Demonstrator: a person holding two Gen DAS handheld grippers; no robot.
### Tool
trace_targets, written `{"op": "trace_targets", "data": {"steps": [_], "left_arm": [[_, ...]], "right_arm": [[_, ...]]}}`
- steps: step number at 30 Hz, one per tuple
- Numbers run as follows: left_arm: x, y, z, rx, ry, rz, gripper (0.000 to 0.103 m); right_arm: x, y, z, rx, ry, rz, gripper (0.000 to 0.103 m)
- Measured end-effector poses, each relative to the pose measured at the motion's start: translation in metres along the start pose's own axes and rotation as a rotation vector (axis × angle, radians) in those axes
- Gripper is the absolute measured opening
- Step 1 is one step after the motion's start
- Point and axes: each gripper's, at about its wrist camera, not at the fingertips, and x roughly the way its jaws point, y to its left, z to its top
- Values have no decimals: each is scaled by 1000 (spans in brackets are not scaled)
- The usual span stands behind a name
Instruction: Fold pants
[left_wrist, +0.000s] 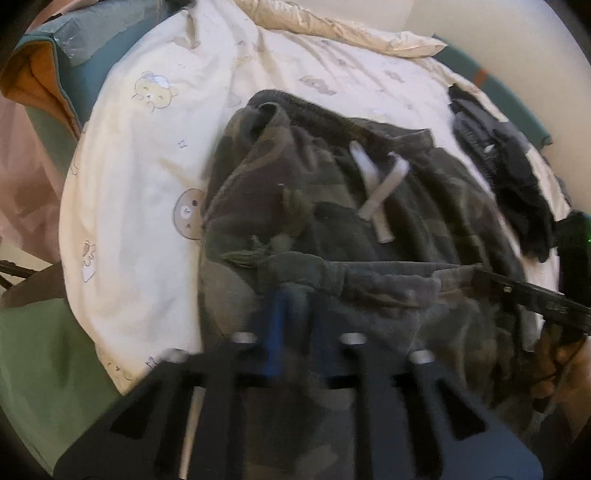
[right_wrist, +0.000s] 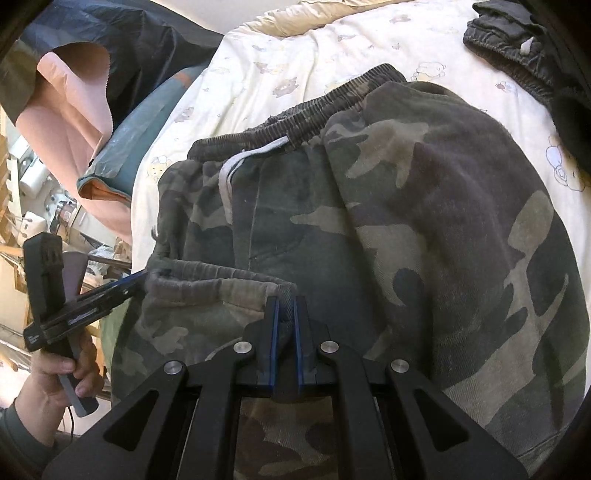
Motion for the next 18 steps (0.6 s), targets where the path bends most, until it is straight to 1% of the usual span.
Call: {"op": "trace_targets", "data": {"steps": [1, 3, 5, 7, 9, 11, 13, 14, 15, 18], "left_arm": [[-1, 0, 0, 4, -8, -6, 3], [-9, -2, 0, 15, -29, 28, 1], [-25, 1, 0, -4, -66, 16, 0], [-47, 3, -1, -25, -109, 2, 0], [-78, 3, -3, -39, -169, -22, 0], [-109, 3, -5, -43, -228, -38, 0], [-133, 5, -7, -57, -279, -47, 0], [-144, 7, -6, -72, -311, -40, 0], [-151, 11, -4, -84, -334, -36, 0], [-157, 23, 17, -106, -363, -11, 0]], "right_arm": [[-2, 1, 0, -7, -5, 4, 7], [-7, 7, 0, -33, -14, 19, 7], [-12, 14, 0, -61, -25, 39, 7], [-22, 25, 2, -96, -45, 71, 7], [-38, 40, 4, -137, -81, 122, 7], [-50, 55, 8, -179, -103, 149, 7], [-64, 72, 14, -208, -131, 179, 7], [-70, 79, 17, -216, -150, 188, 7], [-74, 85, 23, -221, -169, 186, 7], [-77, 97, 49, -224, -215, 175, 6]]}}
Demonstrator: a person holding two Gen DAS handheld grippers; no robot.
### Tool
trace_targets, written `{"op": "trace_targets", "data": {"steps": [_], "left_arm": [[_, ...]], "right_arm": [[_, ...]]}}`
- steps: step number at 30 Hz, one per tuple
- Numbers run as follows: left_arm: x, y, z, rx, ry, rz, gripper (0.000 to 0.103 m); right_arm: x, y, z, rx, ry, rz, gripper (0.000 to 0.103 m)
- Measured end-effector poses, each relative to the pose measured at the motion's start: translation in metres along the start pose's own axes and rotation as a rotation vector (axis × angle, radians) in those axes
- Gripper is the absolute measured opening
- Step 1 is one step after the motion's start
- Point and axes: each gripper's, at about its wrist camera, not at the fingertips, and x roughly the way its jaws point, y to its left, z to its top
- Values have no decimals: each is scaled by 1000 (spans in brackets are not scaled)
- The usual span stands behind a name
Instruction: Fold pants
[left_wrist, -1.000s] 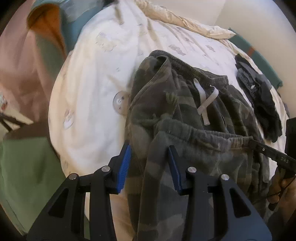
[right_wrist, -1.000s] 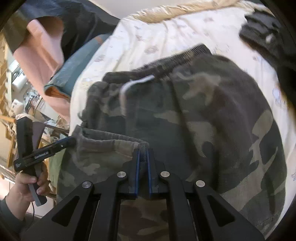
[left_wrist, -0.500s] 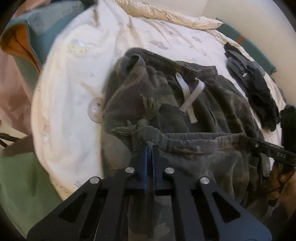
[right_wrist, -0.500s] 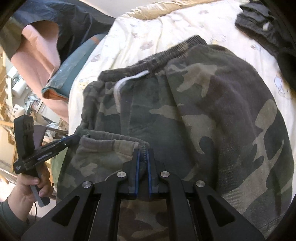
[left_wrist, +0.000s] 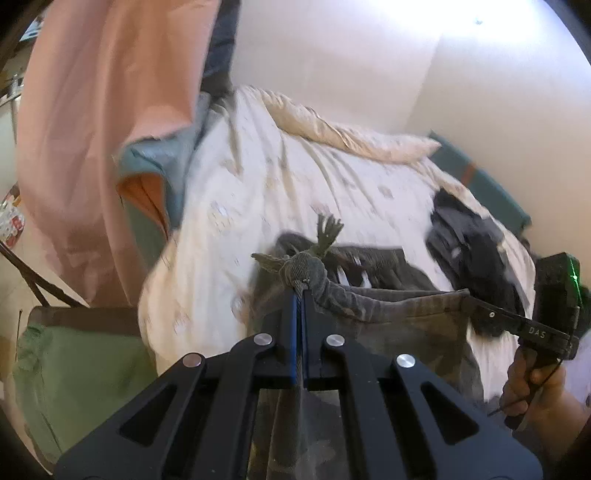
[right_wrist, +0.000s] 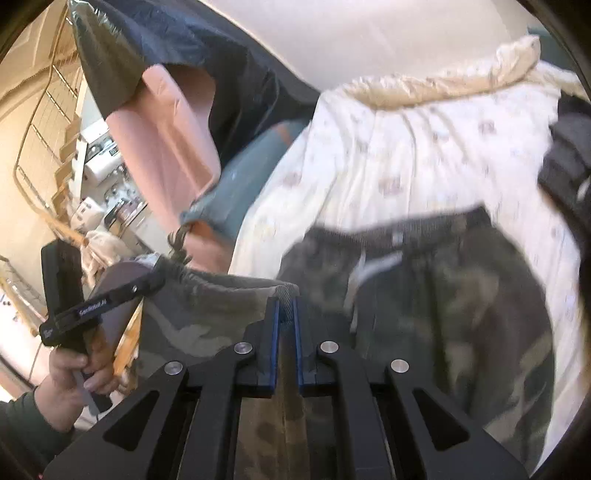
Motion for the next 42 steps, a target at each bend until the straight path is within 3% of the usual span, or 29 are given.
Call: {"op": "trace_targets", "data": {"steps": [4, 9, 13, 17, 19, 21, 23, 24, 25, 29, 33, 38, 42], "left_arm": [[33, 9, 36, 29, 8, 27, 0], [119, 10, 70, 58, 47, 19, 0], [210, -3, 60, 136, 185, 94, 0], [246, 0, 45, 145, 242, 142, 4], [250, 6, 44, 146, 255, 166, 9], [244, 14, 47, 100, 254, 179, 23], [224, 24, 49, 30, 217, 187, 60], [213, 28, 49, 10, 203, 176, 66], [197, 29, 46, -3, 198, 161, 68], [148, 29, 22, -29, 258, 145, 68], [85, 27, -22, -77, 290, 128, 68], [9, 27, -91, -175, 310, 132, 68], [-23, 31, -134, -272, 320, 159, 68]], "right_arm": [[26, -19, 44, 44, -18, -33, 6], [86, -73, 79, 68, 15, -183, 6], [143, -117, 76, 70, 136, -325, 6], [171, -135, 67, 55, 208, -380, 8], [176, -146, 64, 70, 238, -412, 17], [170, -149, 65, 72, 236, -406, 21], [153, -141, 65, 42, 223, -420, 32], [145, -137, 64, 36, 219, -419, 44], [131, -131, 61, 40, 208, -396, 52], [74, -108, 32, 110, 208, -216, 52], [26, -70, -9, 108, 223, -90, 52], [-20, -33, -65, 150, 262, -2, 56], [-31, -15, -117, 232, 328, 46, 56]]}}
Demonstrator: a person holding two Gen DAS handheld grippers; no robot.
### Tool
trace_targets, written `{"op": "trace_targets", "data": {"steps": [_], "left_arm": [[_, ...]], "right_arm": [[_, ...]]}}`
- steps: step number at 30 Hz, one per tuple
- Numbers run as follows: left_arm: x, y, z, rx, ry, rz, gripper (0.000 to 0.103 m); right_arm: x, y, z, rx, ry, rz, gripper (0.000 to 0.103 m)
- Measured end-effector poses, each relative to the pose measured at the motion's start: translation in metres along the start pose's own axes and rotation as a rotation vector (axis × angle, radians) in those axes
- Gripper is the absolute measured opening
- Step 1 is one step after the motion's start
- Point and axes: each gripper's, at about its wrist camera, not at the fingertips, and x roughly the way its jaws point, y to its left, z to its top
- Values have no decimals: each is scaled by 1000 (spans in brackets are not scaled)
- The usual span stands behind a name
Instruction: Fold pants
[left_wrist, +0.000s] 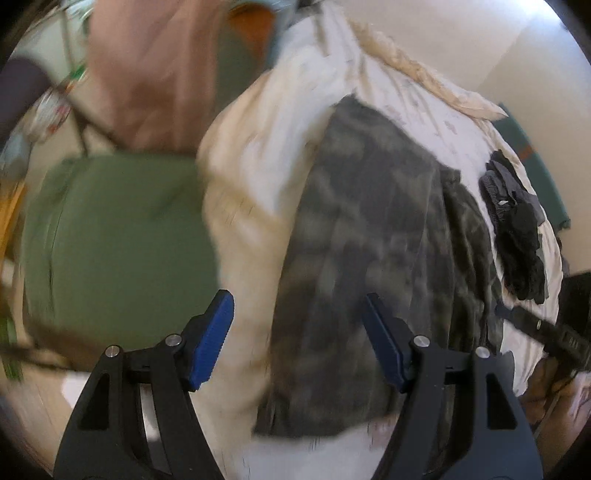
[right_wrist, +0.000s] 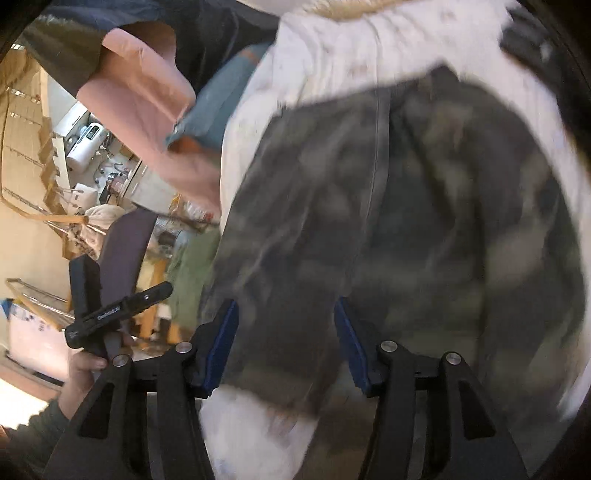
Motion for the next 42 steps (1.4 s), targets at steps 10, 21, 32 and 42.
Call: {"op": "trace_targets", "data": {"steps": [10, 21, 32, 42], "left_arm": [[3, 19, -72, -65, 15, 8, 70], [24, 7, -88, 47, 75, 18, 74], [51, 11, -86, 41, 154, -131, 12], [18, 24, -69, 55, 88, -180, 9]], "right_arm": [[91, 19, -82, -30, 345, -112, 56], [64, -27, -67, 71, 206, -145, 56], [55, 31, -66, -219, 101, -74, 4], [18, 7, -53, -78, 103, -112, 2]]}}
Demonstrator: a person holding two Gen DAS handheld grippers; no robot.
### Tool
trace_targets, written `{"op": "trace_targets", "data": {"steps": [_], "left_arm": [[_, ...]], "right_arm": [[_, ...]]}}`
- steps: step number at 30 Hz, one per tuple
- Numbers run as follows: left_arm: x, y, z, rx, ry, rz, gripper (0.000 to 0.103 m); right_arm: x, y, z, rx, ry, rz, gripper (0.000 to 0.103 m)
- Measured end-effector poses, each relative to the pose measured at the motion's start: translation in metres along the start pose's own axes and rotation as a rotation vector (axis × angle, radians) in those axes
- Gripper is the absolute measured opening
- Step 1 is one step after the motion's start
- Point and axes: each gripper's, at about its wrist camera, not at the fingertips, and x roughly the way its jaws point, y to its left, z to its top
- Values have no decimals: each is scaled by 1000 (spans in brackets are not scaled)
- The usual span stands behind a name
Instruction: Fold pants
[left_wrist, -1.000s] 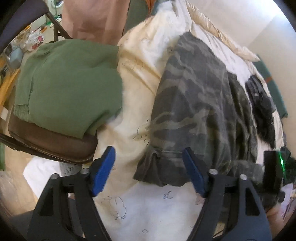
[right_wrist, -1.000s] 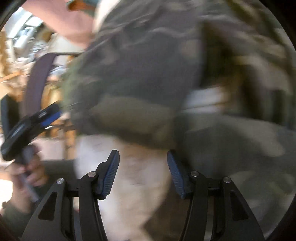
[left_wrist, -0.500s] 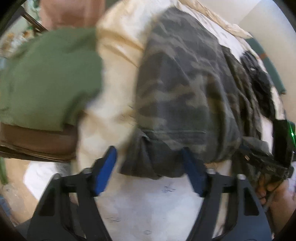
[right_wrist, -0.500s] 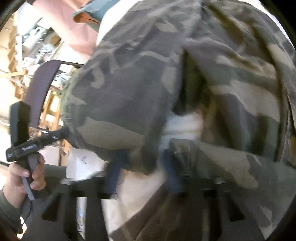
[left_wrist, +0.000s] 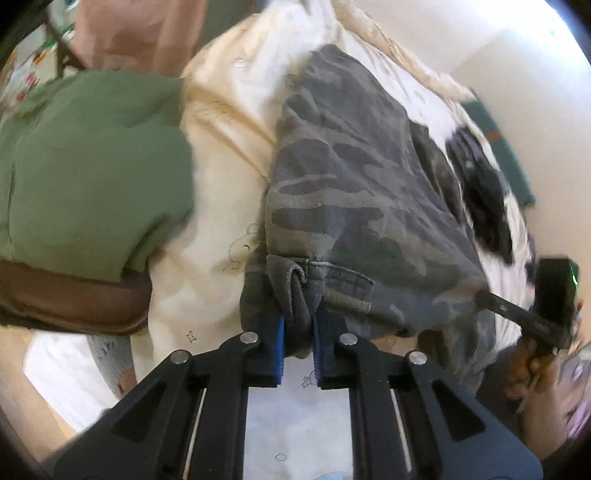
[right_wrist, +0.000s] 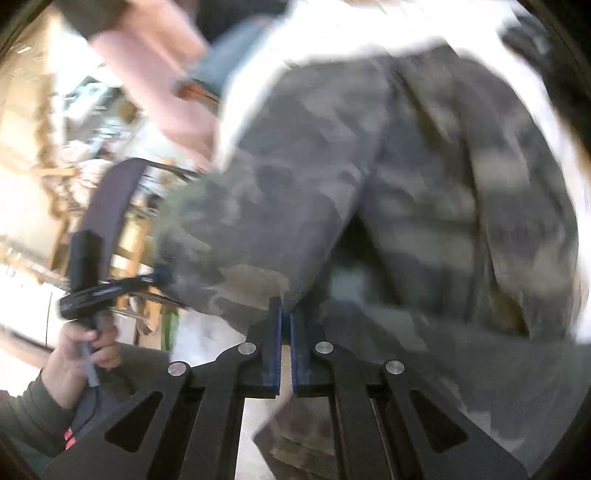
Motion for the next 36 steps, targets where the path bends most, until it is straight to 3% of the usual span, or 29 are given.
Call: {"op": "trace_targets", "data": {"steps": [3, 5, 6, 8, 10, 11, 14, 17, 19, 21, 23, 26, 28, 31, 36], "left_arm": [[11, 1, -1, 8, 34, 78, 10], [16, 5, -1, 7, 65, 116, 19], [17, 5, -2, 5, 72, 138, 22], [12, 5, -4, 9, 67, 222, 39], [1, 6, -3, -6, 19, 274, 43], [-9, 8, 0, -39, -30, 261, 43], [-29, 1, 6, -83, -153, 125, 47], [-4, -24, 8, 16, -99, 109, 48], [22, -39, 4, 109, -29, 193, 48], [47, -44, 0, 197, 21, 342, 48], [59, -43, -2, 225, 61, 386, 48], [54, -52, -4, 245, 32, 423, 48], [47, -59, -6, 241, -6, 426, 52], [29, -69, -7, 195, -79, 331, 70], [15, -80, -4, 113, -143, 261, 71]], "right_arm": [[34, -16, -10, 112, 114, 26, 4], [39, -17, -7, 131, 137, 7, 11], [37, -14, -5, 123, 121, -26, 13], [26, -11, -1, 89, 73, -83, 15], [13, -5, 2, 61, 16, -101, 15], [8, -1, 3, 48, -20, -90, 15], [2, 13, 8, 13, -100, 0, 15], [31, 20, 8, -5, -30, 24, 15], [56, 20, 7, -12, 38, -31, 15], [79, 13, 2, -21, 98, -122, 12], [86, 8, -1, -20, 114, -133, 11], [83, 15, 1, -29, 99, -133, 12], [67, 20, -2, -51, 65, -113, 15], [39, 29, -5, -65, -7, -87, 15], [0, 34, -17, -51, -118, -87, 15]]}}
